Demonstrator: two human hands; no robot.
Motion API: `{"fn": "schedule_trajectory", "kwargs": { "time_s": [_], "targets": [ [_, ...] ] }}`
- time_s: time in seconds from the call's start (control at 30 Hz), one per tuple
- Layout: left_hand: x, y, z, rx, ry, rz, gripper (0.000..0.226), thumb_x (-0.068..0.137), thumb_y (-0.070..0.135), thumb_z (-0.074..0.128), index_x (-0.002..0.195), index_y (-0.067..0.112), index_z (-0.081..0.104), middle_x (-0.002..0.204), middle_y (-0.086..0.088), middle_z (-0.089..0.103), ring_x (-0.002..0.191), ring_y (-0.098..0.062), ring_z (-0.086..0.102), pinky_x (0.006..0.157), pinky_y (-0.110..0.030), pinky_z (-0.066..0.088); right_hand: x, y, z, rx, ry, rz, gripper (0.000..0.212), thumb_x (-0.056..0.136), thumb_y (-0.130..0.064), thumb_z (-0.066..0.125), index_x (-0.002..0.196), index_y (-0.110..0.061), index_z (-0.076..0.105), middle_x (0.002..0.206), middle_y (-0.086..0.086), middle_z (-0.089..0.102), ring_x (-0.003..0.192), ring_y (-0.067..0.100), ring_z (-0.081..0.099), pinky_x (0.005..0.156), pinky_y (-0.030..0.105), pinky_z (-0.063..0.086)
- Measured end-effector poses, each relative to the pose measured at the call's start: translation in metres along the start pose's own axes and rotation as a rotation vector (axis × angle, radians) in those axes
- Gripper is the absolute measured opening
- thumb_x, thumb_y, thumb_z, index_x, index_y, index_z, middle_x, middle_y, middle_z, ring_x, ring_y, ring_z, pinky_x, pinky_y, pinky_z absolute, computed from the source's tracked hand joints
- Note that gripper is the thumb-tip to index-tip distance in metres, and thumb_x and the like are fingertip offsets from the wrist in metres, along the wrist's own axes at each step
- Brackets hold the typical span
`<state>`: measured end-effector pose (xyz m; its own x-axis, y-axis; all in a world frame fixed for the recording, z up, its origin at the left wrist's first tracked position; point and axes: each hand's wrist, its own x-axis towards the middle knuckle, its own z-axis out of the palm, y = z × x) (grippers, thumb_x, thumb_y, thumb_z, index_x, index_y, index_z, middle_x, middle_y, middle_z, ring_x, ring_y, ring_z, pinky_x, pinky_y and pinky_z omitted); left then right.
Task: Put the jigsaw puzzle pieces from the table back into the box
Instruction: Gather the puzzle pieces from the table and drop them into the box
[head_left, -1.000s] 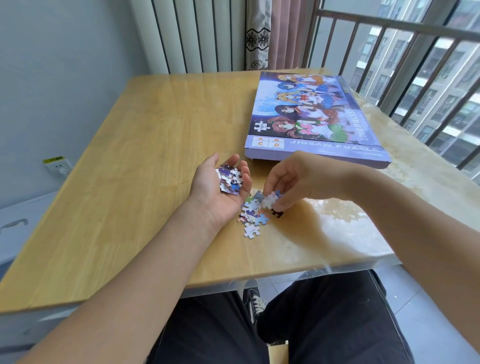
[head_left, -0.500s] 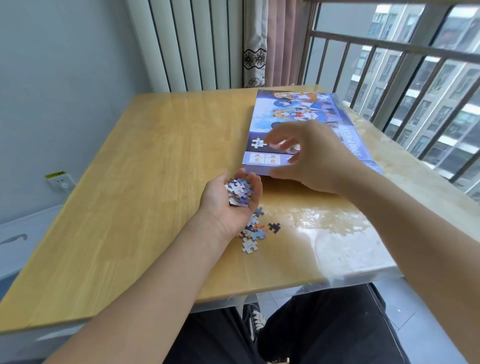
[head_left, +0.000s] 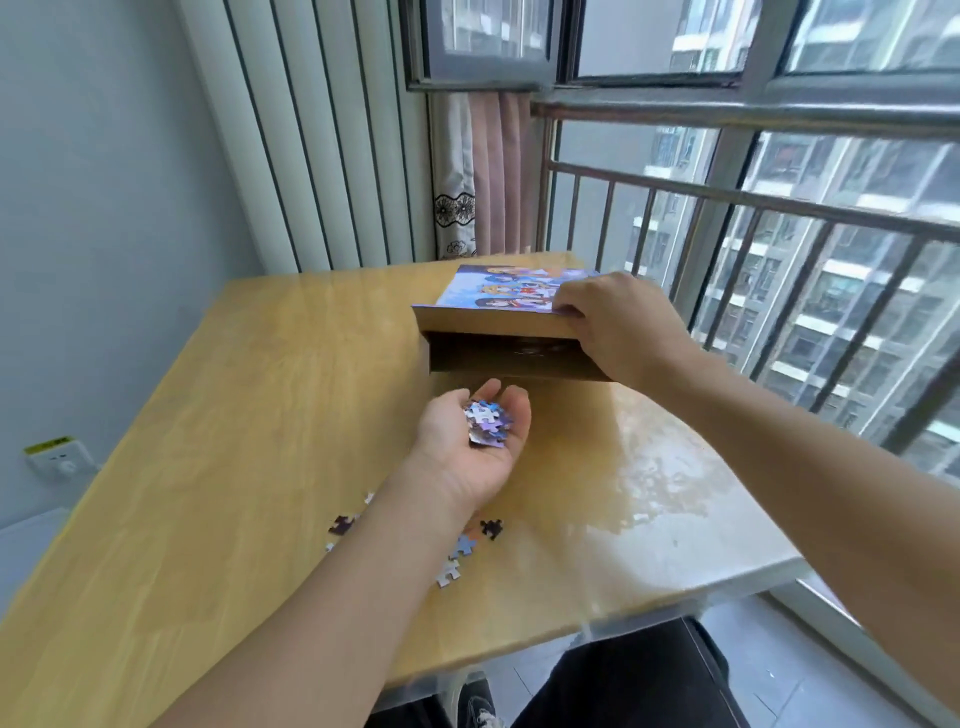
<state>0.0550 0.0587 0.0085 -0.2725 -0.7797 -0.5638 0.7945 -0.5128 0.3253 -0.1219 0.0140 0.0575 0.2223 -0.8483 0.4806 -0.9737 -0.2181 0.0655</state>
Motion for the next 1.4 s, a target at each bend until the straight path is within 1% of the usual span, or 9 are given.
{"fn": "schedule_trajectory", "kwargs": {
  "time_s": [0.23,0.5,0.7,0.83,0.97,1.1,1.23,1.3,1.4],
  "targets": [
    [0.000,0.024,0.090,-0.109,-0.060,0.098,0.023,0.105,0.014,0.041,0.121,0.001,0.052,0.120,-0.022,0.055,0.105,-0.036,0.061,0.092,-0.046,0.057,0.042,-0.002,-0.054,0.064,0.099,0.009,0.022,0.091,-0.007,0.055,0.095,-0.020,0.072,0.085,0.004,0.069,0.074,0.027,0.061,0.066,0.037,0.054],
    [0.013,0.047,0.152,-0.060,-0.006,0.208,0.035,0.099,0.011,0.027,0.116,0.003,0.056,0.117,-0.015,0.060,0.100,-0.027,0.060,0.098,-0.045,0.050,0.061,0.009,-0.080,0.081,0.131,0.024,0.024,0.089,-0.004,0.056,0.089,-0.021,0.073,0.081,0.000,0.068,0.071,0.022,0.062,0.067,0.039,0.057],
    [0.037,0.068,0.162,-0.176,-0.041,0.290,0.047,0.092,0.033,0.029,0.117,0.023,0.067,0.119,-0.005,0.068,0.111,-0.031,0.064,0.105,-0.048,0.045,0.076,0.016,-0.085,0.093,0.143,0.005,0.024,0.081,0.000,0.056,0.079,-0.019,0.070,0.075,0.003,0.066,0.070,0.028,0.061,0.064,0.040,0.055],
    [0.054,0.074,0.169,0.043,-0.059,0.312,0.054,0.090,0.039,0.030,0.137,0.026,0.055,0.145,-0.005,0.054,0.128,-0.037,0.053,0.112,-0.052,0.037,0.086,0.015,-0.091,0.091,0.130,0.001,0.020,0.079,0.005,0.056,0.071,-0.012,0.063,0.070,0.008,0.061,0.066,0.031,0.057,0.058,0.036,0.050],
    [0.048,0.081,0.170,0.151,-0.124,0.264,0.043,0.091,0.024,0.033,0.126,0.018,0.058,0.125,-0.012,0.065,0.113,-0.037,0.060,0.097,-0.053,0.047,0.096,0.022,-0.091,0.078,0.165,0.018,0.026,0.079,0.007,0.057,0.073,-0.016,0.067,0.071,0.004,0.062,0.065,0.027,0.058,0.059,0.036,0.053],
    [0.035,0.087,0.174,0.711,-0.100,0.454,0.035,0.098,0.011,0.046,0.131,0.010,0.055,0.125,-0.013,0.061,0.110,-0.028,0.060,0.070,-0.037,0.054,0.102,0.020,-0.092,0.086,0.201,0.022,0.026,0.082,0.006,0.059,0.075,-0.018,0.069,0.074,0.003,0.066,0.065,0.025,0.060,0.061,0.040,0.056],
    [0.021,0.097,0.150,1.788,-0.033,1.276,0.024,0.100,0.024,0.055,0.119,0.021,0.069,0.117,0.002,0.068,0.106,-0.019,0.062,0.089,-0.037,0.056,0.108,0.024,-0.100,0.175,0.328,0.070,0.025,0.091,0.000,0.056,0.088,-0.015,0.075,0.082,0.005,0.070,0.072,0.025,0.062,0.067,0.031,0.048],
    [0.017,0.104,0.138,1.984,-0.050,1.497,0.027,0.097,0.023,0.060,0.123,0.024,0.067,0.123,0.006,0.065,0.112,-0.018,0.058,0.094,-0.038,0.053,0.110,0.026,-0.101,0.188,0.359,0.101,0.026,0.090,0.001,0.056,0.089,-0.015,0.076,0.083,0.005,0.070,0.074,0.026,0.061,0.069,0.032,0.048],
    [0.016,0.113,0.127,2.004,-0.013,1.588,0.039,0.094,0.019,0.065,0.132,0.027,0.060,0.130,0.007,0.061,0.121,-0.019,0.054,0.100,-0.037,0.050,0.111,0.024,-0.103,0.184,0.356,0.054,0.029,0.087,0.005,0.056,0.089,-0.016,0.076,0.085,0.003,0.070,0.076,0.025,0.063,0.072,0.036,0.053]
  ]
}}
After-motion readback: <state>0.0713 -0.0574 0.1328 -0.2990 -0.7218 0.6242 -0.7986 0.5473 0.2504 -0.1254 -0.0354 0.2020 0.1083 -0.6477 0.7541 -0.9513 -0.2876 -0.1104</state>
